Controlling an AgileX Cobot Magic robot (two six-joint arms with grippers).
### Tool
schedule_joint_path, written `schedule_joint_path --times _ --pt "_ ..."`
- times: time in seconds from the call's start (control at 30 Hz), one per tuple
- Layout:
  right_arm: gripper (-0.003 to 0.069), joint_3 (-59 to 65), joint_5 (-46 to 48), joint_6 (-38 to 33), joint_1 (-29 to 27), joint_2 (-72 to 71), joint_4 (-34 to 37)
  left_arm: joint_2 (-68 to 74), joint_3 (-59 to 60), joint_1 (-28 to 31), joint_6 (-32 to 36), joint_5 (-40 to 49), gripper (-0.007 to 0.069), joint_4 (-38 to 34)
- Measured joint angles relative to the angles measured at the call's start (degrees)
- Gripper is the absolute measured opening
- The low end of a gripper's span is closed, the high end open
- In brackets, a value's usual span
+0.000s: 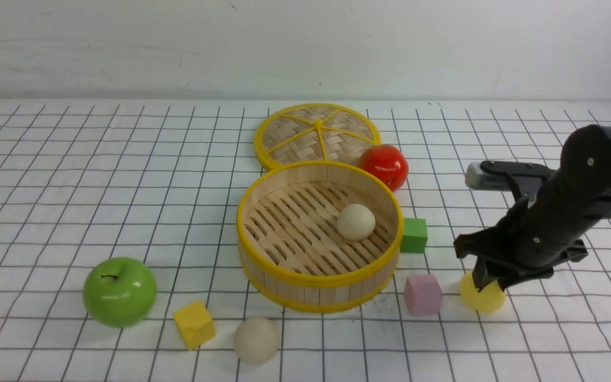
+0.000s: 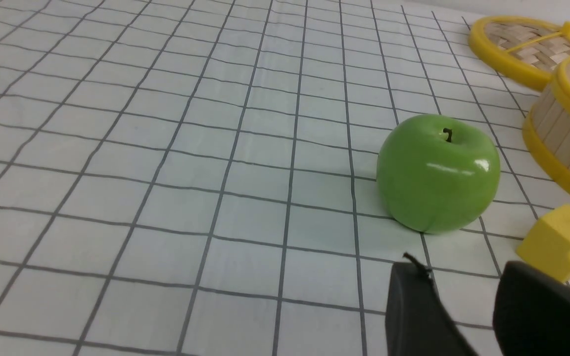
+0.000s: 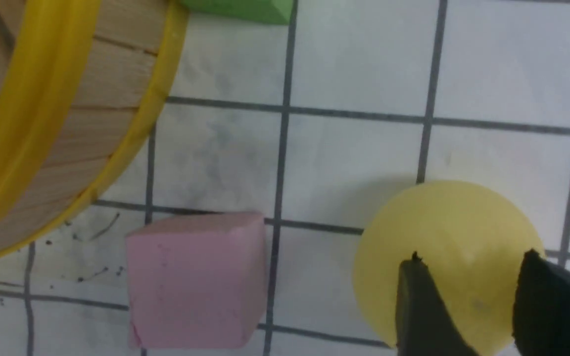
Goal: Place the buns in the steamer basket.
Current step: Use the right arm to grab a steamed stuffed bun, then use the right arm to put the steamed stuffed bun into the steamer
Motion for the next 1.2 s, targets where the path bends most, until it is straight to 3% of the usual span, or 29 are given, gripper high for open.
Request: schedule_joint_path --times 0.13,0.27,0.33,0.63,0.73,0.9,1.1,1.2 --pt "0.0197 0.0 -0.52 0.0 0.0 1.15 1.03 0.0 0.0 0.0 0.0 0.0 0.0238 0.0" --pt "0.0029 -0.05 0.2 0.0 0.0 1.09 2.96 0.0 0.0 0.0 0.0 0.0 0.0238 0.0" --pt "0.0007 -0.05 0.49 0.0 0.0 0.9 3.22 0.0 0.0 0.0 0.0 0.0 0.0238 0.0" --pt "0.0001 -8.25 2.64 -0.77 1.09 -7.14 6.39 0.0 0.0 0.0 0.0 0.0 0.0238 0.0" --pt "0.0001 -11.68 2.67 -4.29 3.98 -8.27 10.38 0.0 0.0 0.0 0.0 0.0 0.0238 0.0" --pt "0.0001 -13.33 -0.04 -12.76 13.32 -5.15 20.26 0.0 0.0 0.0 0.0 0.0 0.0238 0.0" --pt "0.002 -13.33 -6.14 -18.59 19.51 2.98 22.39 0.0 0.0 0.0 0.0 0.0 0.0238 0.0" --pt "0.0085 -13.33 -8.93 -18.94 20.06 5.7 21.82 0.0 0.0 0.0 0.0 -0.02 0.0238 0.0"
